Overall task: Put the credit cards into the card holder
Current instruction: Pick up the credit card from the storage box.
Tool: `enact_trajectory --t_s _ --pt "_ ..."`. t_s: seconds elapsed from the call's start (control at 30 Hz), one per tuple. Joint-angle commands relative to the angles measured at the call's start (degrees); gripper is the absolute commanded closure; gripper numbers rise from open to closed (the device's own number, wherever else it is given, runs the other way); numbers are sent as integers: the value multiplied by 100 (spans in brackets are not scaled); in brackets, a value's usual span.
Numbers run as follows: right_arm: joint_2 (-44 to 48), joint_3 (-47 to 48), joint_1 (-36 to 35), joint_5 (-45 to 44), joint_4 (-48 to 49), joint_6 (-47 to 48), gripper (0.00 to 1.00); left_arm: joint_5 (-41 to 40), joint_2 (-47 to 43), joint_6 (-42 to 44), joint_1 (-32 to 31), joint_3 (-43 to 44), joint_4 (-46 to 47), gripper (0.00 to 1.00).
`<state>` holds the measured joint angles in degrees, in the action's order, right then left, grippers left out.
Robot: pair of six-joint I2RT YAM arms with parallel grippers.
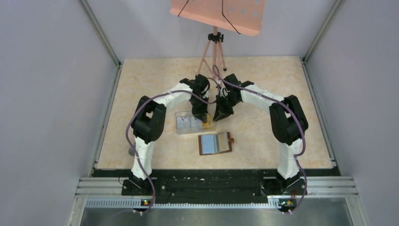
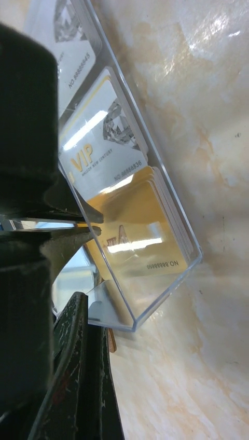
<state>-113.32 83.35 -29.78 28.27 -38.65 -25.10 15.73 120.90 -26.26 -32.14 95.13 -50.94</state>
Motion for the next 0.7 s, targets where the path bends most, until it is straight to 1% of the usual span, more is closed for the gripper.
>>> enact_trajectory --t_s 0.0,0.07,0.13,0.17,0.23,0.27,0.37,0.5,0.57,0.6,0.67 --pt "312 114 -81 306 -28 56 100 228 -67 25 -25 -42 278 92" --pt "312 120 -81 310 -28 63 100 329 -112 -11 -24 -61 353 95" --pt "310 123 -81 310 -28 62 100 364 -168 -62 -23 -81 408 94" --pt "315 120 -81 311 -28 63 100 293 -216 -90 -25 -87 409 90" --pt "327 116 -81 306 -28 63 100 69 -340 -140 -26 -158 417 77" --pt "331 112 -83 303 -28 61 100 -73 -420 -152 -27 -205 422 72" --pt "337 85 -82 301 -28 59 100 -431 -590 -211 -14 -372 438 65" --pt "333 76 -82 293 -28 65 100 -608 -534 -230 -13 -503 392 64" --pt "336 68 -84 292 -28 64 100 -436 -424 -214 -22 -541 443 65" --pt "329 67 -86 291 -22 68 100 -344 -374 -213 -37 -559 479 66" --pt "329 67 -81 293 -22 68 100 -183 -279 -192 -76 -555 559 73"
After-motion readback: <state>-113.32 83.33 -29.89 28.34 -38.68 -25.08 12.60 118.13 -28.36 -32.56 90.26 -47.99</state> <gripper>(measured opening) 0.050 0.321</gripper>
